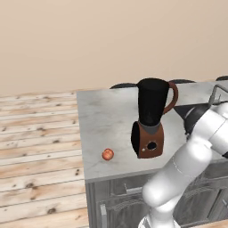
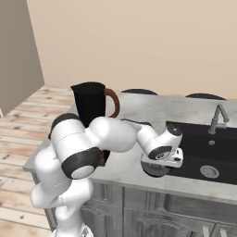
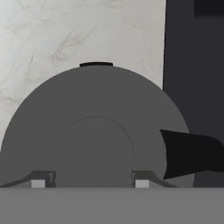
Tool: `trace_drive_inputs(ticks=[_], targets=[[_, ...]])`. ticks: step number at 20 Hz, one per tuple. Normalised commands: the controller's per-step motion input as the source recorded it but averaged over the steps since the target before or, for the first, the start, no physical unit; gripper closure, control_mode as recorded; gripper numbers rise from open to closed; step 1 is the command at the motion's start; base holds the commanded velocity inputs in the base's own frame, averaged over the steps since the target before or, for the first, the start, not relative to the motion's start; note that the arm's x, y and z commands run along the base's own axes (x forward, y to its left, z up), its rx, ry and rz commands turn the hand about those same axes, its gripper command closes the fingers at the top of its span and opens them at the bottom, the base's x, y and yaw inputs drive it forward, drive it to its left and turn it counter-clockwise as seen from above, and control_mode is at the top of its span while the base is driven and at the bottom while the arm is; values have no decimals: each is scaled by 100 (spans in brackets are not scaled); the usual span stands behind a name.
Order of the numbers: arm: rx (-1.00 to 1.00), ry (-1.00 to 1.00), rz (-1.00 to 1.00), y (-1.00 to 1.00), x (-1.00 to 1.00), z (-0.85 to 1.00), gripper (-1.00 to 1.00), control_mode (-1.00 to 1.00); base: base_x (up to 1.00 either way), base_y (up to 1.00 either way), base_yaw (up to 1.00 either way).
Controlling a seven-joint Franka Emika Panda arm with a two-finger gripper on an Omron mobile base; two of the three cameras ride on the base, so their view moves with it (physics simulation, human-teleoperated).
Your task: Open the blender lid, put the peach in the blender, close the lid, and start the blender.
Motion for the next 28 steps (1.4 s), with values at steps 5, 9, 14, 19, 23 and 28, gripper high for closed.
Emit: trace_drive_inputs(ticks=[5,9,14,19,23,28], targets=[[2,0,1,31,1,-12,-100,-100,0,0,0],[0,0,0,35,-2,-1,-100,-100,0,0,0],[0,0,0,22,0,7,-100,-100,0,0,0],[0,-2,0,4,0,38,-100,-100,0,0,0],[0,-10,0,1,-33,80,-100,-100,0,0,0],[-1,-18,-3,38,-83,83,-100,-100,0,0,0]])
